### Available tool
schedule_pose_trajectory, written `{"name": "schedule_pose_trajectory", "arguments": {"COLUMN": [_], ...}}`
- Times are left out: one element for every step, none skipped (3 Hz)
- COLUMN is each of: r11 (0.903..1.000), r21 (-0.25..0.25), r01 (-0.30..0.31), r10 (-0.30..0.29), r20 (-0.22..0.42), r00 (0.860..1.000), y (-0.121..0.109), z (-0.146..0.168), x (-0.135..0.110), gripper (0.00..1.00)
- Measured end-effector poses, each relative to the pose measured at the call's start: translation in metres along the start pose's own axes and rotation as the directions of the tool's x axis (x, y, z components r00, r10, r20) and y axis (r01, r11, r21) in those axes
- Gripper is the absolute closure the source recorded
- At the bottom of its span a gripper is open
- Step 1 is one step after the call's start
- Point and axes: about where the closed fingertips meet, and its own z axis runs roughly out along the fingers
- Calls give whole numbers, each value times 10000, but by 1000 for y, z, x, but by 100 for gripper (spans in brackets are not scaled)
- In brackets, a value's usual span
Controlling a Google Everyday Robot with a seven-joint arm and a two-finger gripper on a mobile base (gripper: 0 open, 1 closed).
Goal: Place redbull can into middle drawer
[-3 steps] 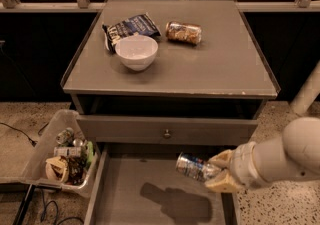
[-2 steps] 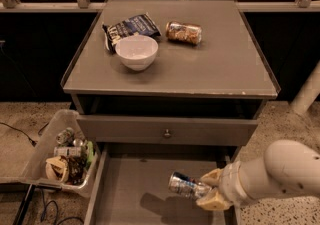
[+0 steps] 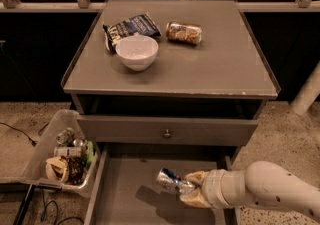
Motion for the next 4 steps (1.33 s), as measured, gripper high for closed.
{"name": "schedule_pose_trajectory", "arguments": {"r11": [9977,9977,9983,9965], "r21": [653,650,514,282], "r01": [-175,-177,-278,-791], "r10": [134,137,247,779], "r20": [619,618,589,400], "r00": [9980,9980,9980,9962], "y": [-47,-47,-47,-46], "z": [22,22,30,57], "x": [0,0,2,23], "gripper": [100,100,100,100]}}
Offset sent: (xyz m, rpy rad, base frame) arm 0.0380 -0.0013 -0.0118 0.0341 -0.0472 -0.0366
